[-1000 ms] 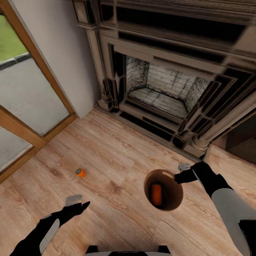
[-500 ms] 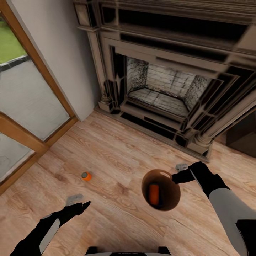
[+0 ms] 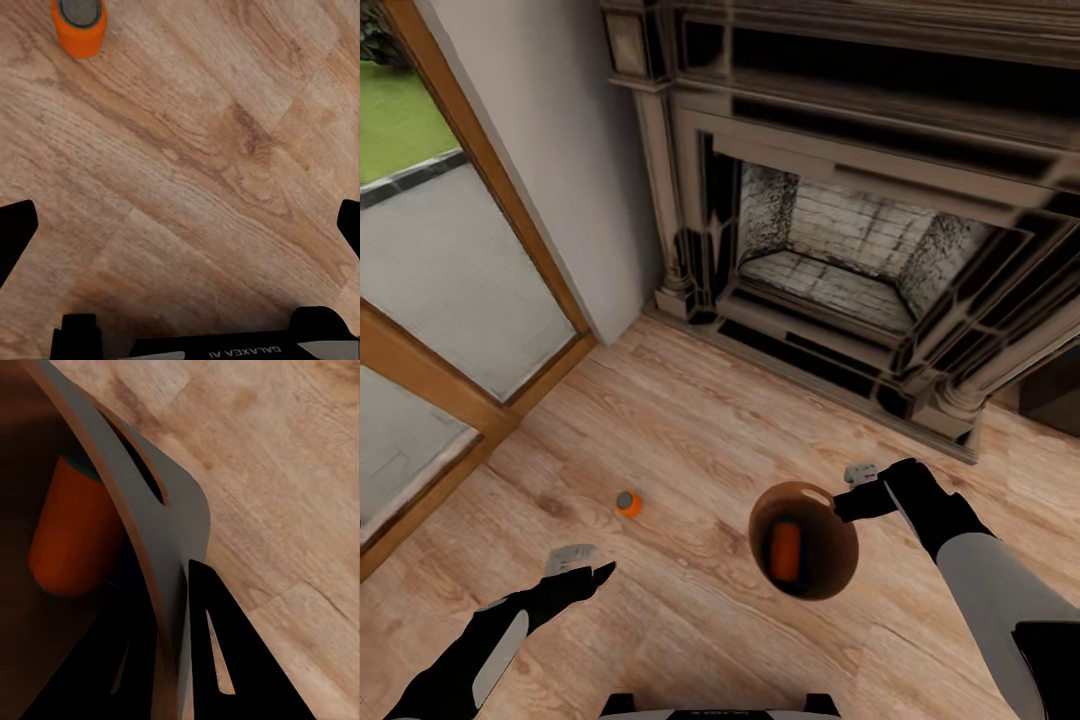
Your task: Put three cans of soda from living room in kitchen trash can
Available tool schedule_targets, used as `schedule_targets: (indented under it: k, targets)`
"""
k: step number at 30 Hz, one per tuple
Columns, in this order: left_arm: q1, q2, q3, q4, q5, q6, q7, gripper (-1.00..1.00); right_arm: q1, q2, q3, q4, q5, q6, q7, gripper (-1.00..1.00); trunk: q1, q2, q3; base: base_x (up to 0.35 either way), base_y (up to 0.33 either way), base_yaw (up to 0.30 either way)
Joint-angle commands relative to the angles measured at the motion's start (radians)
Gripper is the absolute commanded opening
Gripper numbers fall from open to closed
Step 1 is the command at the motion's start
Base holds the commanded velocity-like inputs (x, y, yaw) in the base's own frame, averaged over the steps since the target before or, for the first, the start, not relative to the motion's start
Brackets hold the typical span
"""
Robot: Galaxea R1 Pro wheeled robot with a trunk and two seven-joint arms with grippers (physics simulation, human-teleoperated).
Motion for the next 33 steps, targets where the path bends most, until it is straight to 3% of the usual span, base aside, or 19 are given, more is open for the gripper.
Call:
schedule_targets:
  k: [1,6,12,14,15,21,24,27,33]
  targets:
    - [-0.003,-0.001,0.000,-0.003,0.000,0.009,0.001,1.00,0.000,0.000,0.000,0.000,-0.011,0.006,0.006,-1.00,0.000,0.000,0.000,0.219,0.210,0.000]
    - [-0.089,-0.024,0.002,-0.084,0.002,0.181,0.045,1.00,-0.001,-0.008,-0.003,-0.003,-0.011,0.067,0.008,-1.00,0.000,0.000,0.000,0.163,0.112,0.000]
    - [-0.180,-0.031,0.008,-0.135,0.002,0.282,0.130,1.00,-0.027,-0.013,-0.003,-0.005,-0.008,0.226,0.016,-1.00,0.000,0.000,0.000,0.025,0.017,0.000]
    - [-0.195,-0.032,0.009,-0.134,0.000,0.311,0.140,1.00,-0.051,-0.014,-0.003,-0.005,-0.008,0.265,0.017,-1.00,0.000,0.000,0.000,0.004,0.003,0.000]
    - [-0.201,-0.033,0.009,-0.145,0.001,0.337,0.182,1.00,-0.087,-0.014,-0.002,-0.005,-0.007,0.278,0.017,-1.00,0.000,0.000,0.000,0.002,0.001,0.000]
    - [-0.213,-0.039,0.006,-0.180,0.002,0.391,0.272,1.00,-0.170,-0.013,0.000,-0.002,-0.008,0.278,0.018,-1.00,0.000,0.000,0.000,0.000,0.000,0.000]
    - [-0.263,-0.055,0.003,-0.207,-0.004,0.520,0.338,1.00,-0.216,-0.013,0.001,0.005,-0.006,0.278,0.018,-1.00,0.000,0.000,0.000,0.000,0.000,0.000]
    - [-0.293,-0.061,0.001,-0.211,-0.008,0.582,0.368,1.00,-0.252,-0.012,0.004,0.011,-0.004,0.278,0.018,-1.00,0.000,0.000,0.000,0.000,0.000,0.000]
    - [-0.361,-0.072,-0.003,-0.211,-0.010,0.645,0.398,1.00,-0.295,-0.016,0.025,0.031,-0.003,0.278,0.018,-1.00,0.000,0.000,0.000,0.000,0.000,0.000]
